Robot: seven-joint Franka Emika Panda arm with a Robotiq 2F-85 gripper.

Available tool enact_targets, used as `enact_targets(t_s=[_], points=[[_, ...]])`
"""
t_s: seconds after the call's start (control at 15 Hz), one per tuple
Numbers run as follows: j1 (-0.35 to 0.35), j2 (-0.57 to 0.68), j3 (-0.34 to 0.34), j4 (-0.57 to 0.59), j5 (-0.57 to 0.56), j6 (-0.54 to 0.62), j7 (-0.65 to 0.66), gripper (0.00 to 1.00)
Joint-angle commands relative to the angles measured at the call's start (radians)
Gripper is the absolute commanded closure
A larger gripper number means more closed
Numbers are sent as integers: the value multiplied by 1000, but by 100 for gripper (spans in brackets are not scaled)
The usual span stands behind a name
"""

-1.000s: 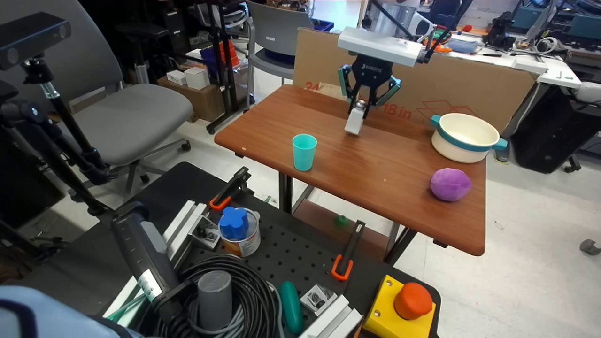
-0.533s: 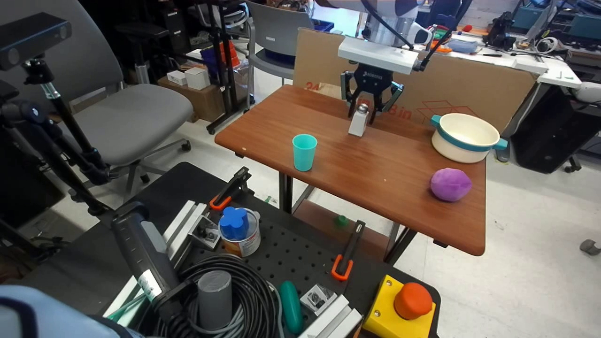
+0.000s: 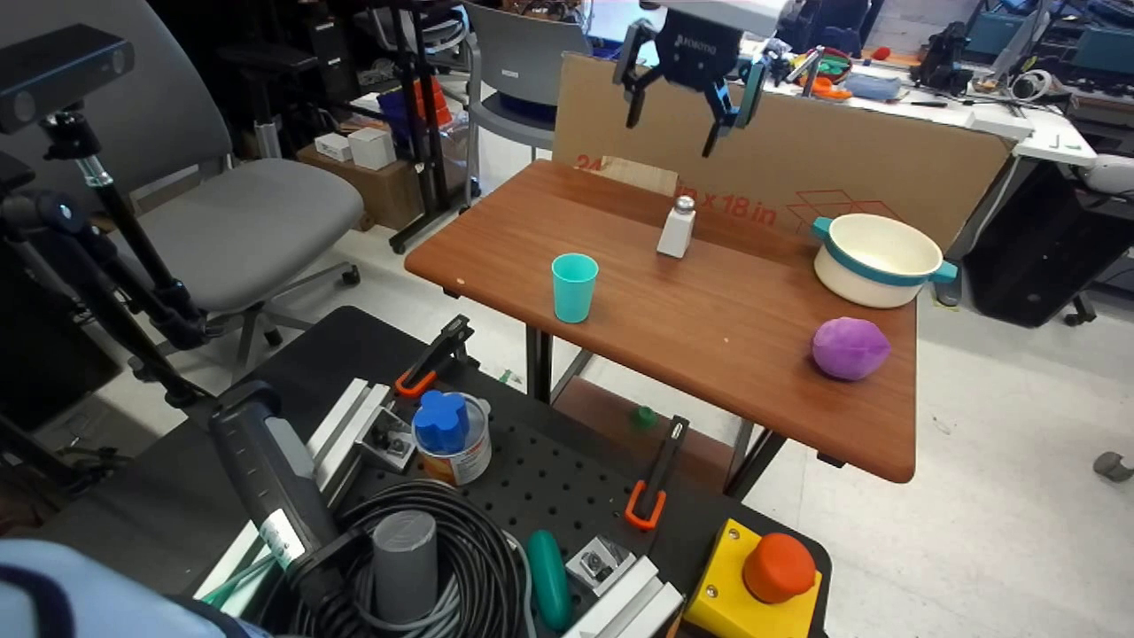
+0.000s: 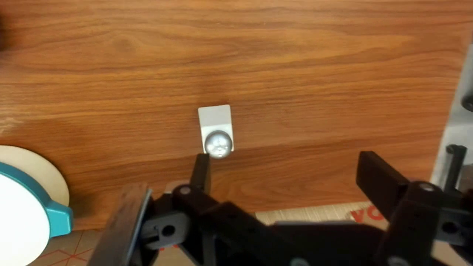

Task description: Remove the shaker from the dish and put it on the table

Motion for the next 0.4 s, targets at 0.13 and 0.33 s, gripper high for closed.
enact_targets(t_s=[0.13, 0.33], points=[[-4, -149, -14, -91, 63, -40, -6, 0], [-5, -183, -16, -127, 65, -42, -6, 0]])
